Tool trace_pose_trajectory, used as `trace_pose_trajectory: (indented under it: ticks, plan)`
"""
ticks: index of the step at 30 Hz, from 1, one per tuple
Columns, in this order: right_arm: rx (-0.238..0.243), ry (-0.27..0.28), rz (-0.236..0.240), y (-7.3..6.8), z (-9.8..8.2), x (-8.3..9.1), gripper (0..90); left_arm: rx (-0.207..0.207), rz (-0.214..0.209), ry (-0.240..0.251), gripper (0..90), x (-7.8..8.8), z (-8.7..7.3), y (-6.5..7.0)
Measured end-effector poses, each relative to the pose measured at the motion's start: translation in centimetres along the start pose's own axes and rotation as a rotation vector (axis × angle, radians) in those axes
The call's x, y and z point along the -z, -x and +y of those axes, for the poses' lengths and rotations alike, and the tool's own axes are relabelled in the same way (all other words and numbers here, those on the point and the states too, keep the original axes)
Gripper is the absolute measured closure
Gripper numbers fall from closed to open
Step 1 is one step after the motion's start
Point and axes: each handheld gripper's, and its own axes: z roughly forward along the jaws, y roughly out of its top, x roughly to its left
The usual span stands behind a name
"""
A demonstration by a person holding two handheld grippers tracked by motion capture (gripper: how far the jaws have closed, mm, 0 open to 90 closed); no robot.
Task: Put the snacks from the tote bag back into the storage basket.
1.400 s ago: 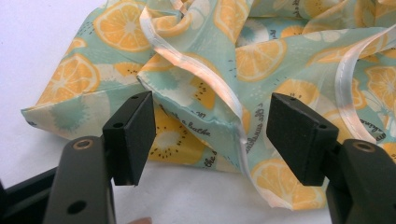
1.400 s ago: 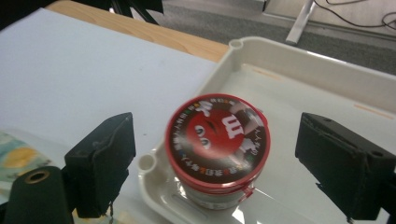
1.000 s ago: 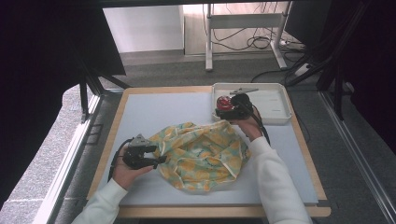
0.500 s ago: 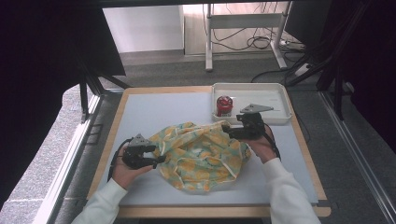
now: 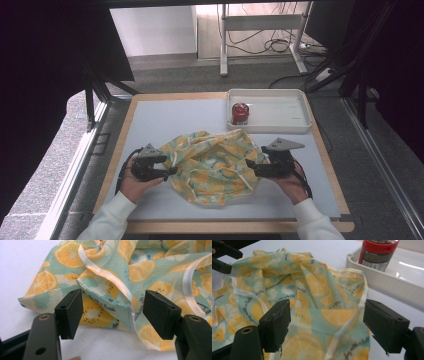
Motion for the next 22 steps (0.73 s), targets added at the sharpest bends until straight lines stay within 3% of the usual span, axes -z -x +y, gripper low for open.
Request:
trace_pose_trajectory:
  ticks: [1, 7, 14, 22]
  plan:
    - [-0.008, 0.025, -0.019, 0.1, -0.7, 0.5, 24.4, 0.0, 0.002, -0.001, 33.3, 0.0, 0.0, 0.0]
    - [-0.011, 0.008, -0.026, 0.6, -1.9, 0.4, 24.9, -0.006, 0.01, 0.004, 33.3, 0.2, 0.0, 0.1]
    - [-0.015, -0.019, -0.022, 0.9, -2.4, -0.2, 24.8, -0.012, 0.007, -0.002, 33.2, 0.1, 0.0, 0.1]
    - [-0.021, -0.005, -0.019, 1.1, -2.5, -0.1, 24.8, -0.015, 0.015, 0.006, 33.1, 0.2, 0.1, 0.1]
